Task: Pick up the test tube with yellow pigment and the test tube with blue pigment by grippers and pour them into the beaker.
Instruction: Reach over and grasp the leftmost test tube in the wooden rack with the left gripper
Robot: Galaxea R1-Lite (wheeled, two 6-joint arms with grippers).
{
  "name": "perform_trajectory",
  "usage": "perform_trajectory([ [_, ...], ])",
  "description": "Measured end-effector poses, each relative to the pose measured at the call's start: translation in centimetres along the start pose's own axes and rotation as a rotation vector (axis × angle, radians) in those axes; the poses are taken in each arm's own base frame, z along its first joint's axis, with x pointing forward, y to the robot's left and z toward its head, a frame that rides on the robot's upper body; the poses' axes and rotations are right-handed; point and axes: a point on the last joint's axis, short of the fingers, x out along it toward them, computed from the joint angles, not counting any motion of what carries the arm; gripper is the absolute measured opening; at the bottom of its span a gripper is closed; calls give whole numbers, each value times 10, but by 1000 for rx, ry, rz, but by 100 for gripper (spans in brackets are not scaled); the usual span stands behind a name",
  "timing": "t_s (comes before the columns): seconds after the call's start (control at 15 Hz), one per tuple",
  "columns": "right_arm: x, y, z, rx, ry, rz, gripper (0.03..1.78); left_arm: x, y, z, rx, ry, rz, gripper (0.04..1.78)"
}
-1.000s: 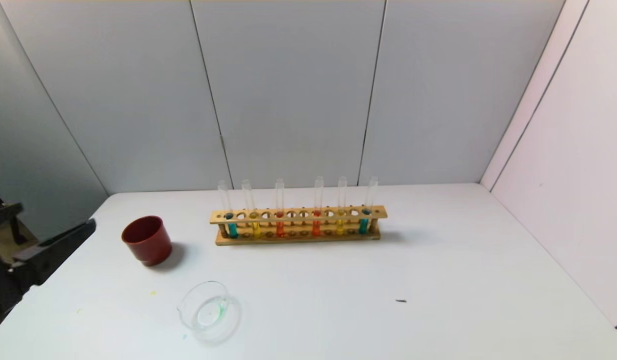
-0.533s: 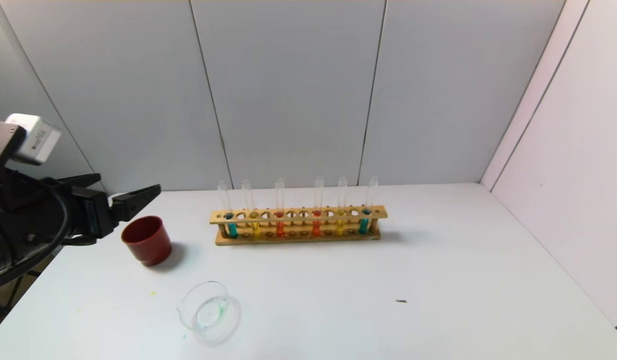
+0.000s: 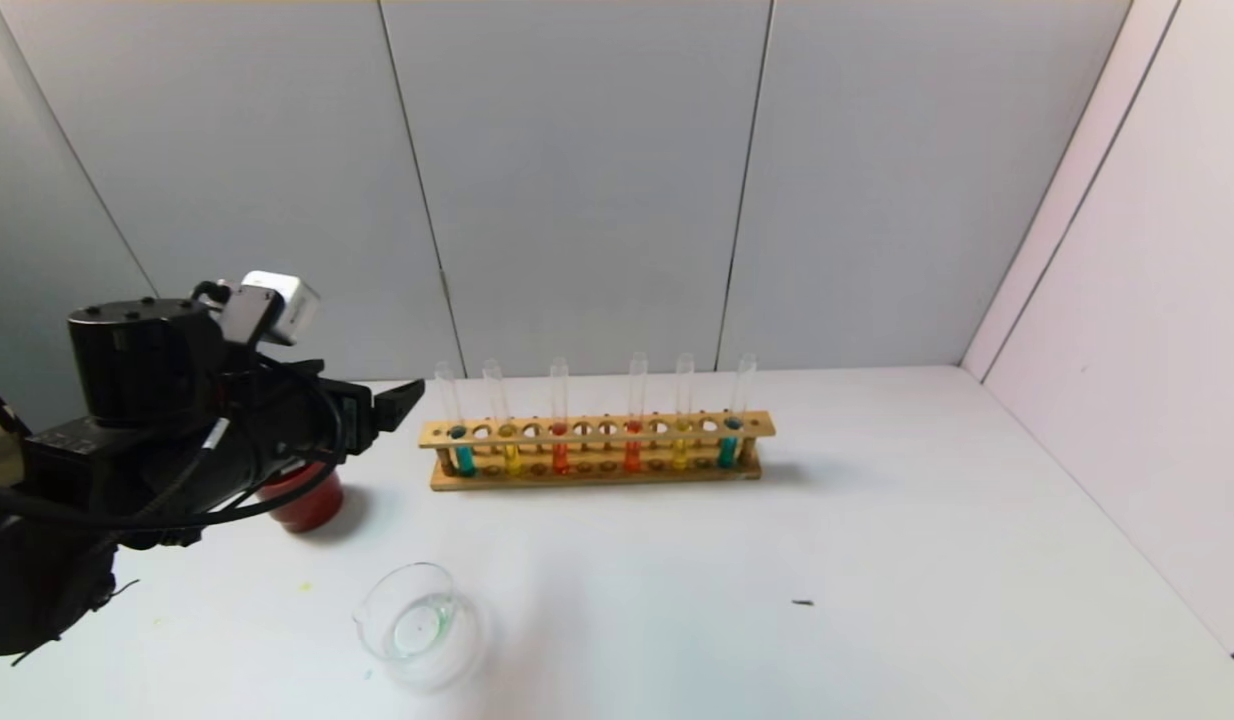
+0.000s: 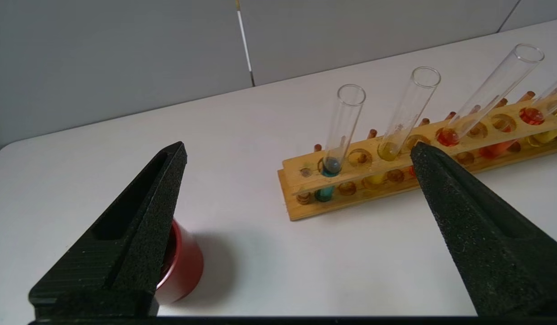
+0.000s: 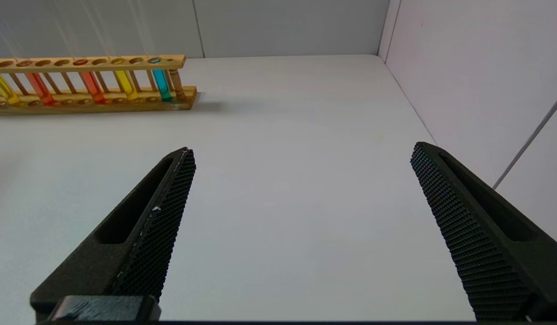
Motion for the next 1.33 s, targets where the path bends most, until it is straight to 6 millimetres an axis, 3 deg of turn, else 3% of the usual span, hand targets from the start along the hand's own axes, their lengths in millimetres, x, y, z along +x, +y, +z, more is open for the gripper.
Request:
perform_trajectory([
  [0.27,0,0,0,0,0,0,174,29,-17,-22,13,25,-19,174],
  [0.6,0,0,0,0,0,0,174,50,-23,-46,17,59,-29,174],
  [1.0,0,0,0,0,0,0,174,77,-24,-59,19,46,1,174],
  [1.33,0,0,0,0,0,0,174,89,-23,-58,15,26,8,174],
])
